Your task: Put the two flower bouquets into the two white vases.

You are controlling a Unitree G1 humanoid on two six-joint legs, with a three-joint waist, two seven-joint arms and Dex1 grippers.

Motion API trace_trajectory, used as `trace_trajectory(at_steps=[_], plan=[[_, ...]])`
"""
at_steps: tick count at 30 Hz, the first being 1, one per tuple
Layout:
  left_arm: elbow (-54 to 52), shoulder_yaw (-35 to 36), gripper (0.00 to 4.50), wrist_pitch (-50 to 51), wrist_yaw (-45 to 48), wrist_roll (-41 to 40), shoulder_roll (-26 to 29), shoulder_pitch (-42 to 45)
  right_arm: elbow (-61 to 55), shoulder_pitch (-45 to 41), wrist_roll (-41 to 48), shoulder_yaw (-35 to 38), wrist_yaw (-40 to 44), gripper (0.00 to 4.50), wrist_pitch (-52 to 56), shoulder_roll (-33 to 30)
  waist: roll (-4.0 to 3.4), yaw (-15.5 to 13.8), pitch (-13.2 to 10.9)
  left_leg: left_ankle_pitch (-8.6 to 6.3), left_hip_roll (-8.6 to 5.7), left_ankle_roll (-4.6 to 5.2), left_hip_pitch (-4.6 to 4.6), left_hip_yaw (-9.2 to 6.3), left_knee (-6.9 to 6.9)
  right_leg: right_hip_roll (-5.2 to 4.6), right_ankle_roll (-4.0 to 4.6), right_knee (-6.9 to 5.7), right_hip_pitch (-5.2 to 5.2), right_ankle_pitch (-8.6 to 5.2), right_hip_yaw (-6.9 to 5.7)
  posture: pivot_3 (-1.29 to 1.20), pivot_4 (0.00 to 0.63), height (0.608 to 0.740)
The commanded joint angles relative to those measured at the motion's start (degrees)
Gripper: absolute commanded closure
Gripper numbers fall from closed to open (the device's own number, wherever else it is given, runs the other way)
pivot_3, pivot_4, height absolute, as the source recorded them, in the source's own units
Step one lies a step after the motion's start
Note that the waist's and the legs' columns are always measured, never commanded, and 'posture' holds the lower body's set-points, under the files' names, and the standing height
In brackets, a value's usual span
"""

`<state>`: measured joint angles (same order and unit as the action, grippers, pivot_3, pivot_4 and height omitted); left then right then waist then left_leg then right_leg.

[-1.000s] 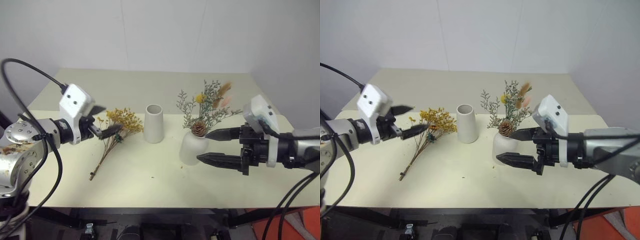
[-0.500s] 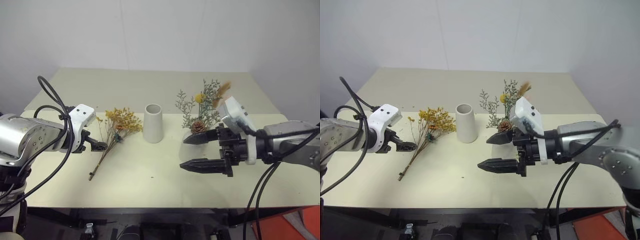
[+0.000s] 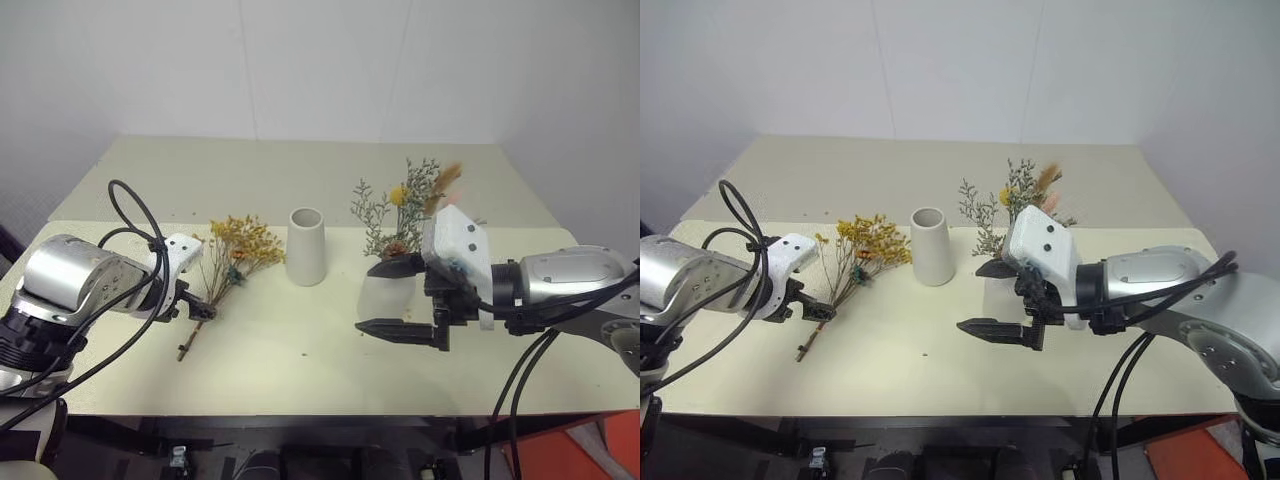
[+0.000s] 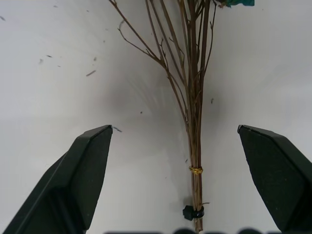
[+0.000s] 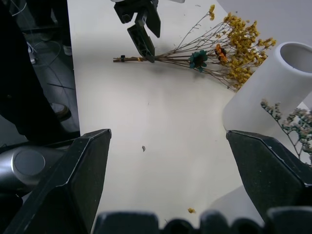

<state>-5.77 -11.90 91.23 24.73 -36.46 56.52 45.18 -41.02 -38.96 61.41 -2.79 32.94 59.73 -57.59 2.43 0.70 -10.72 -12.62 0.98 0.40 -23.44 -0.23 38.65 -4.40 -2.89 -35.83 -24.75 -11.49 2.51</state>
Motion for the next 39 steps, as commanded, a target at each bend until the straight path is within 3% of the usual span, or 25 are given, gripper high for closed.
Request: trace_trajectory(at_steps=[1, 9, 22, 24, 32, 39], plan=[[3.95, -2.87, 0.0, -2.9, 2.73, 3.03, -0.78, 3.52, -1.3, -0.49, 0.53, 1.08, -2.58, 0.06, 1.72, 1.03, 0.0, -0.01, 0.0, 0.0, 0.0, 0.0, -0.01, 0.0, 0.0, 0.0, 0.0, 0.0, -0.02, 0.0, 0.0, 0.0, 0.15, 0.74], [9.74, -7.07, 0.0, -5.01, 7.0, 6.57, -4.62, 5.9, -1.77, -0.08, 2.06, 2.49, -5.58, 0.06, 4.3, 1.86, 0.0, 0.01, 0.0, 0.0, -0.02, 0.01, -0.24, 0.0, 0.03, 0.0, 0.23, -0.04, -0.2, 0.15, 0.01, 0.0, 0.15, 0.74], [12.0, -8.25, 4.03, -7.26, 10.43, 11.06, -6.15, 4.72, -1.79, 0.21, 4.0, 3.17, -9.06, 0.0, 5.89, 2.72, 0.0, -0.02, 0.01, 0.01, -0.03, 0.01, -0.31, -0.01, 0.09, -0.01, 0.34, -0.11, -0.27, 0.22, 0.02, 0.0, 0.15, 0.74], [11.7, -8.29, 4.45, -7.27, 11.02, 11.29, -6.06, 4.86, -1.74, 0.27, 4.08, 3.22, -9.12, 0.0, 5.95, 2.7, 0.0, 0.0, 0.01, 0.01, -0.03, 0.01, -0.32, 0.0, 0.09, -0.01, 0.34, -0.11, -0.27, 0.22, 0.02, 0.0, 0.15, 0.74], [8.6, -7.44, 4.45, -8.69, 11.81, 12.95, -5.04, 4.76, -1.74, 0.77, 4.19, 3.39, -8.74, 0.0, 5.79, 2.09, 0.0, 0.02, 0.01, 0.01, -0.02, 0.01, -0.34, -0.01, 0.1, 0.0, 0.34, -0.11, -0.29, 0.22, 0.02, 0.0, 0.15, 0.74], [7.56, -1.08, 4.45, -12.39, 10.89, 14.32, -3.37, 6.62, -2.09, 1.25, 3.97, 3.71, -9.24, 0.0, 5.68, 2.04, 0.01, 0.08, 0.01, 0.01, -0.02, 0.01, -0.35, -0.02, 0.1, 0.01, 0.33, -0.11, -0.3, 0.22, 0.01, 0.0, 0.15, 0.74]])
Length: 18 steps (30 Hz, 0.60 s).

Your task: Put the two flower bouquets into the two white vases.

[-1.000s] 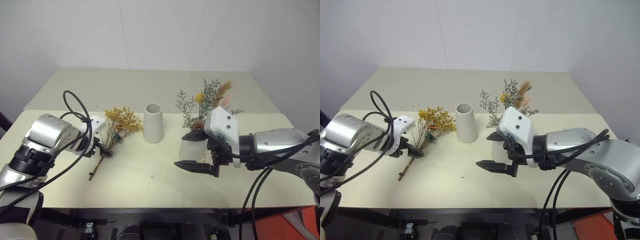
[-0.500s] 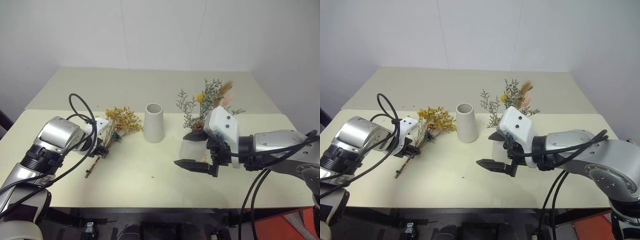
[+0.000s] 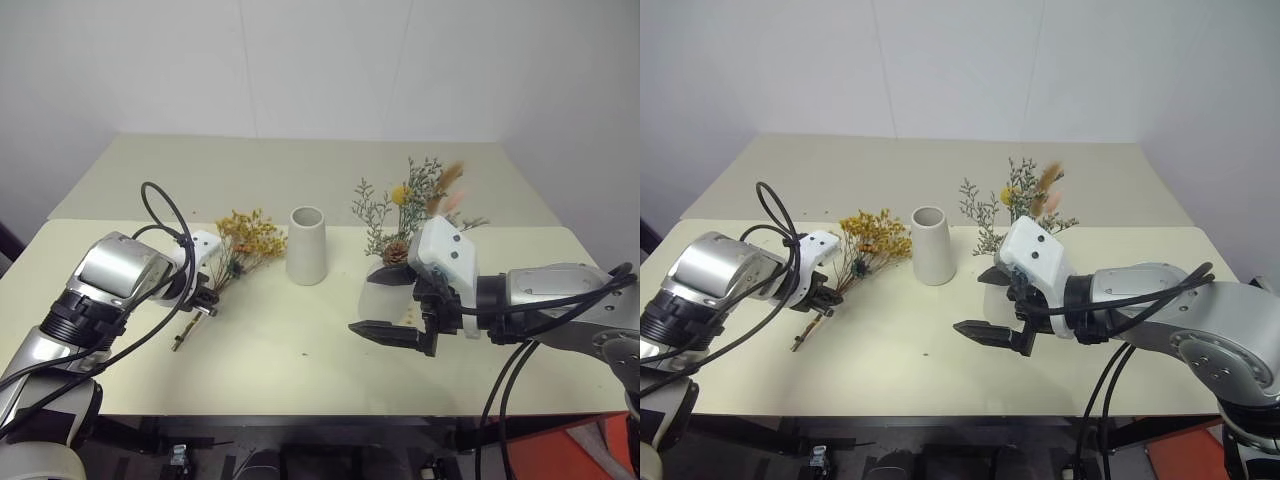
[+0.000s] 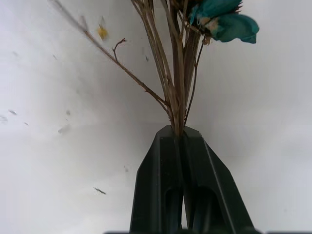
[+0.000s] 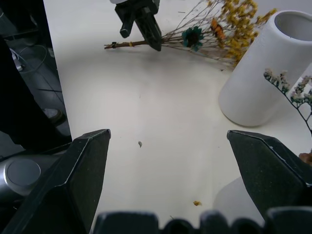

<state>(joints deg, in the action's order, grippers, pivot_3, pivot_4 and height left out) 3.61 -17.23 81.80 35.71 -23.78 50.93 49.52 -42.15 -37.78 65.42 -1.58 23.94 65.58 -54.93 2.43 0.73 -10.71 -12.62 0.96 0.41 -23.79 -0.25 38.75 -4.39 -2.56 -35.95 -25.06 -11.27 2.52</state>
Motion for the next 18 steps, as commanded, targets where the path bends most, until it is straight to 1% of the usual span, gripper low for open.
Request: trace_trajectory(at_steps=[1, 4, 7, 11, 12, 14, 16, 18], plan=[[-1.8, 5.8, 4.45, -3.93, 0.11, 1.59, 2.64, 2.96, -1.06, 0.23, -0.03, 2.6, -0.41, 0.0, -0.21, -0.6, 0.0, 0.12, 0.0, 0.0, 0.0, 0.0, -0.01, 0.0, 0.0, 0.0, 0.0, 0.0, -0.01, 0.0, 0.0, 0.0, 0.15, 0.74], [-1.77, 9.48, 4.45, -6.81, 0.65, 1.76, 3.55, 4.43, -1.47, 1.03, 0.18, 3.32, -0.78, 0.0, -0.39, -0.81, 0.0, 0.06, 0.0, 0.0, 0.01, 0.0, -0.02, 0.0, 0.0, 0.01, 0.01, 0.0, -0.03, 0.01, -0.01, 0.0, 0.15, 0.74], [-1.83, 15.64, 4.45, -12.04, -0.84, 1.78, 2.06, 5.0, -2.23, 2.18, 0.46, 4.52, -1.16, 0.0, -0.76, -1.03, 0.0, 0.04, 0.0, 0.0, 0.0, 0.0, -0.02, 0.0, 0.0, -0.01, 0.0, 0.0, -0.02, 0.0, 0.0, 0.0, 0.15, 0.74], [-2.02, 27.97, 4.45, -19.12, -2.39, -2.39, -4.79, 5.24, -3.6, 4.35, 0.55, 6.32, -2.04, 0.0, -1.32, -1.02, 0.01, -0.22, 0.0, 0.0, -0.01, 0.0, -0.04, 0.0, 0.06, -0.02, 0.0, 0.0, 0.0, 0.02, -0.02, 0.0, 0.15, 0.74], [-2.22, 29.91, 4.45, -20.94, -2.6, -3.16, -6.48, 5.09, -3.88, 4.8, 0.55, 6.64, -2.38, 0.0, -1.39, -0.97, 0.01, -0.28, 0.01, 0.0, 0.0, 0.0, -0.04, 0.0, 0.07, -0.02, 0.0, 0.0, 0.0, 0.03, -0.03, 0.0, 0.15, 0.74], [-2.45, 33.6, 4.45, -28.19, -3.36, -4.33, -11.23, 4.57, -4.36, 5.7, 0.52, 7.17, -3.31, 0.0, -1.42, -0.65, 0.02, -0.28, 0.01, 0.0, -0.01, 0.0, -0.04, 0.01, 0.09, -0.03, -0.02, 0.02, 0.03, 0.05, -0.02, 0.0, 0.15, 0.74], [-1.5, 34.82, 4.45, -32.24, -1.12, -6.23, -14.08, 5.11, -4.87, 6.45, 0.34, 7.32, -4.4, 0.0, -1.3, -0.5, 0.03, -0.28, 0.01, 0.0, -0.01, 0.0, -0.04, 0.01, 0.11, -0.03, 0.01, 0.02, 0.04, 0.08, -0.01, 0.0, 0.15, 0.74], [-0.49, 33.92, 4.45, -39.43, 2.94, -6.55, -16.4, 5.18, -5.39, 7.03, 0.33, 7.42, -5.69, 0.0, -1.23, -0.32, 0.03, -0.23, 0.02, 0.0, -0.01, 0.0, -0.04, 0.01, 0.1, -0.02, 0.02, 0.02, 0.04, 0.1, 0.0, 0.0, 0.15, 0.74]])
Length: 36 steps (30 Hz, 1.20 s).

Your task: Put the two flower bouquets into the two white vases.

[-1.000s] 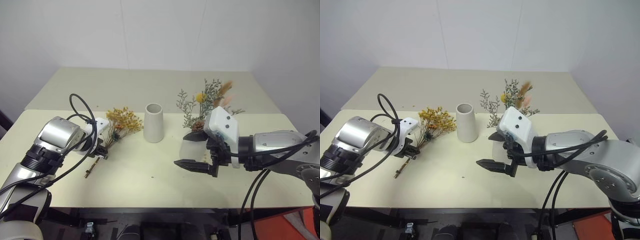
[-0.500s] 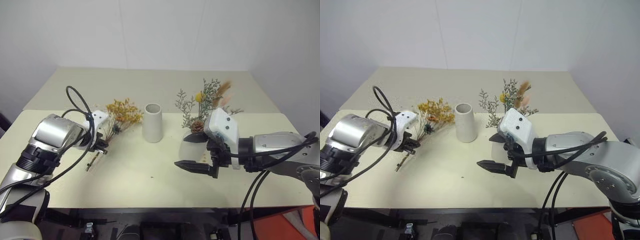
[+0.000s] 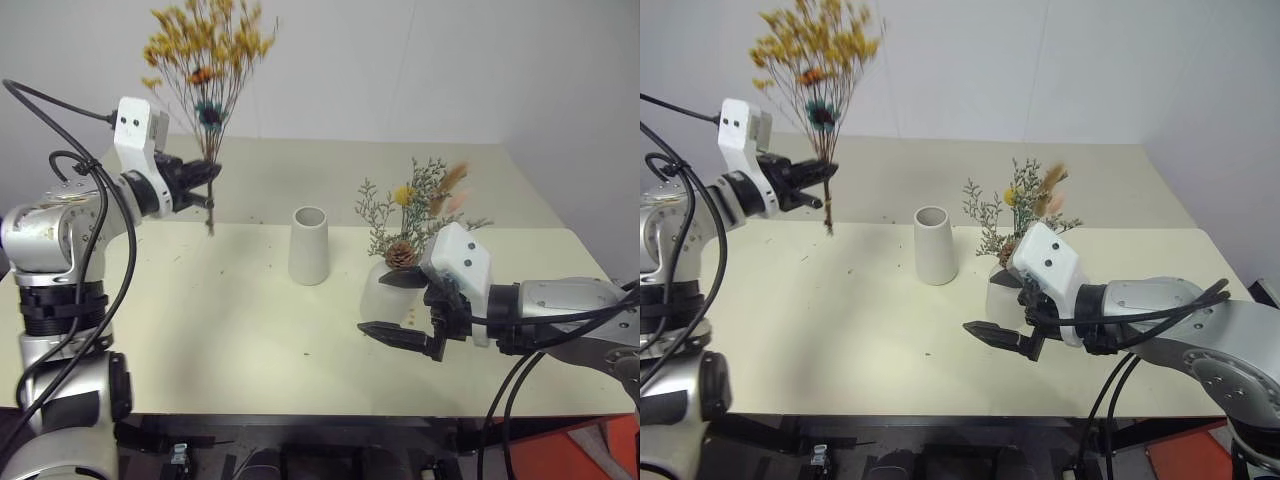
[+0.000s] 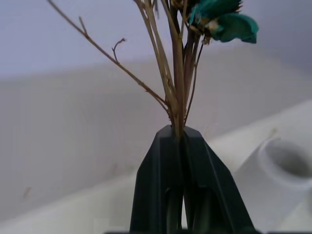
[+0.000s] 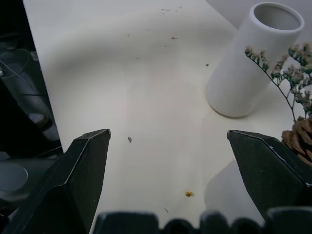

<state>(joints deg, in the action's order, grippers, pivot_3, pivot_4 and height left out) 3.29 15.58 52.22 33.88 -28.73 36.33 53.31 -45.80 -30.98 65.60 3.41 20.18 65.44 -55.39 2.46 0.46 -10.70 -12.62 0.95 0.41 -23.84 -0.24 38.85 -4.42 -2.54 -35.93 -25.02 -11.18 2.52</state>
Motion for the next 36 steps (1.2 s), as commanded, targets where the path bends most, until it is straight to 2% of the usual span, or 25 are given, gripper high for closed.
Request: trace_trajectory(at_steps=[1, 4, 7, 12, 18, 26, 36], plan=[[0.38, 0.5, 4.45, -14.06, 6.85, -1.4, -2.83, 1.25, -2.02, 0.55, 0.24, 2.55, -2.45, 0.0, -1.2, 0.23, 0.0, 0.03, 0.0, 0.0, -0.01, 0.0, 0.0, 0.0, 0.0, -0.01, 0.01, 0.0, 0.0, 0.0, 0.01, 0.0, 0.15, 0.74], [5.98, -0.48, 4.45, -20.28, 11.25, -1.85, -5.6, 3.72, -2.87, 0.92, -0.16, 2.19, -4.68, 0.0, -1.37, 0.93, 0.01, 0.19, 0.01, 0.0, -0.01, 0.0, 0.01, 0.03, 0.0, 0.0, 0.03, 0.0, 0.0, 0.02, 0.03, 0.0, 0.15, 0.74], [14.97, 0.13, 4.45, -30.4, 19.39, -3.06, -9.27, 6.6, -3.86, 1.67, -0.13, 2.45, -7.93, 0.0, -1.21, 1.88, 0.02, 0.14, 0.02, 0.0, -0.02, 0.01, 0.02, 0.03, 0.01, 0.02, 0.02, -0.01, 0.02, 0.02, 0.03, 0.0, 0.15, 0.74], [33.57, 0.26, 4.45, -33.38, 33.54, -4.96, -10.14, 13.97, -6.19, 3.79, 4.11, 4.83, -15.54, 0.0, -1.13, 3.24, 0.03, 0.32, 0.02, 0.01, -0.06, 0.01, -0.03, 0.03, 0.01, 0.01, 0.0, 0.05, 0.03, 0.03, 0.02, 0.0, 0.15, 0.74], [49.61, 0.31, 4.45, -34.35, 42.41, -3.65, -10.8, 21.2, -8.78, 5.8, 7.74, 4.55, -24.9, 0.0, -2.91, 4.74, 0.03, 0.36, 0.02, 0.01, -0.04, 0.02, -0.03, -0.01, 0.01, 0.03, -0.02, 0.03, 0.03, 0.03, -0.01, 0.0, 0.15, 0.74], [56.85, -1.07, 4.45, -43.01, 49.65, 0.46, -13.64, 23.45, -9.31, 5.8, 10.23, 2.2, -33.11, 0.0, -4.21, 5.07, 0.03, 0.37, 0.03, 0.01, -0.04, 0.02, -0.04, -0.01, 0.01, 0.02, -0.02, 0.05, 0.04, 0.04, 0.01, 0.0, 0.15, 0.74], [59.94, -0.4, 4.45, -48.97, 49.22, 3.32, -14.88, 23.63, -9.42, 3.72, 15.34, -1.15, -39.83, 0.0, -6.16, 4.17, 0.03, 0.34, 0.02, 0.01, -0.03, 0.02, -0.05, -0.02, 0.01, 0.03, -0.02, 0.05, 0.03, 0.04, 0.01, 0.0, 0.15, 0.74]])
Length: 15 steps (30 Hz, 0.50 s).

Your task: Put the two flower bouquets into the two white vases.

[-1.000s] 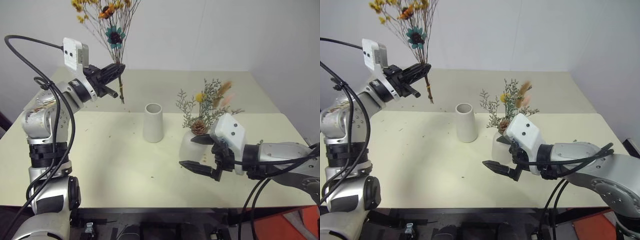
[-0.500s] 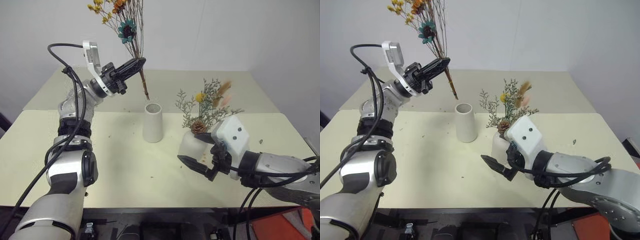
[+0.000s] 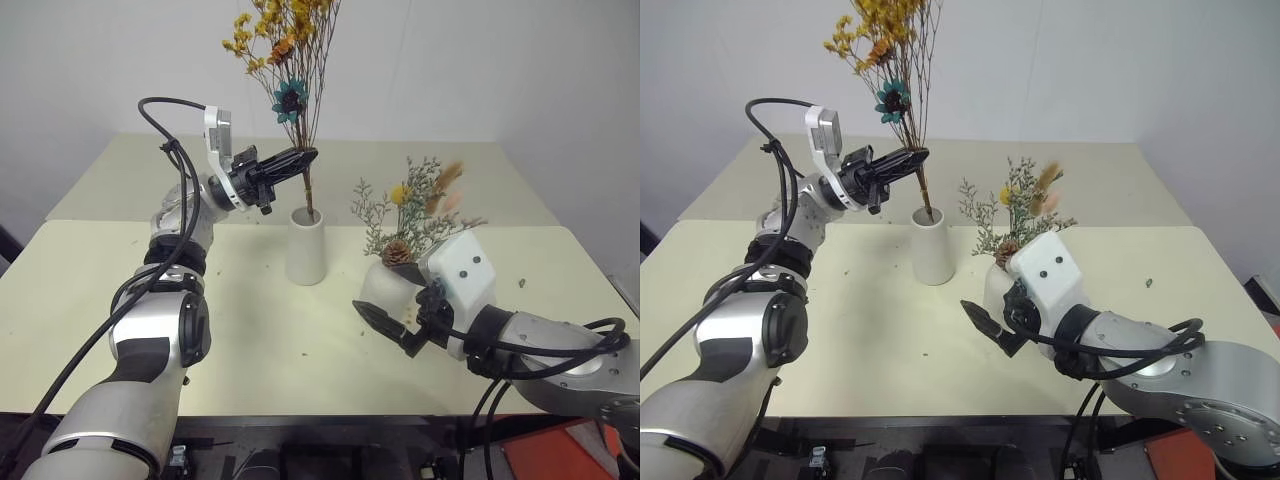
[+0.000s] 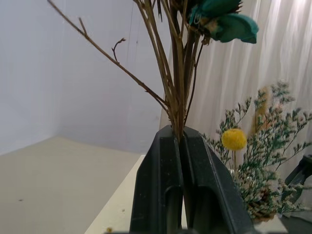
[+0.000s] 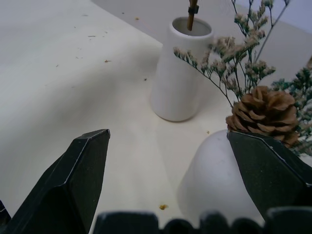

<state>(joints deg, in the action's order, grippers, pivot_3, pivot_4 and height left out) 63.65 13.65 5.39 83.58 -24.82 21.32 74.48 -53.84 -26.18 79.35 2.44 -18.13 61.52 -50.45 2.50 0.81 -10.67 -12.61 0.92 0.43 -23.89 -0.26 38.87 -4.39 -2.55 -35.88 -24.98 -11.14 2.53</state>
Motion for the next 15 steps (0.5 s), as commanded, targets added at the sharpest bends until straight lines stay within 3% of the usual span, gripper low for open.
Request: trace_trajectory(at_steps=[1, 15], plan=[[-0.25, 2.06, 4.45, -2.25, -0.93, -0.81, 0.23, 2.62, -1.42, -1.13, 2.04, -0.32, -1.82, 0.0, -2.44, -1.01, 0.0, 0.0, 0.0, 0.0, 0.0, 0.0, 0.0, 0.0, 0.0, 0.0, 0.0, 0.0, 0.0, 0.0, 0.0, 0.0, 0.15, 0.74], [1.58, 0.11, 4.45, -7.48, -1.56, 4.38, -1.67, 0.15, -1.3, -1.19, 3.76, -2.01, -2.57, 0.0, -5.17, -3.59, 0.0, 0.0, 0.0, 0.0, 0.0, 0.0, -0.01, -0.01, 0.0, 0.0, 0.0, 0.0, 0.0, 0.0, 0.0, 0.0, 0.15, 0.74]])
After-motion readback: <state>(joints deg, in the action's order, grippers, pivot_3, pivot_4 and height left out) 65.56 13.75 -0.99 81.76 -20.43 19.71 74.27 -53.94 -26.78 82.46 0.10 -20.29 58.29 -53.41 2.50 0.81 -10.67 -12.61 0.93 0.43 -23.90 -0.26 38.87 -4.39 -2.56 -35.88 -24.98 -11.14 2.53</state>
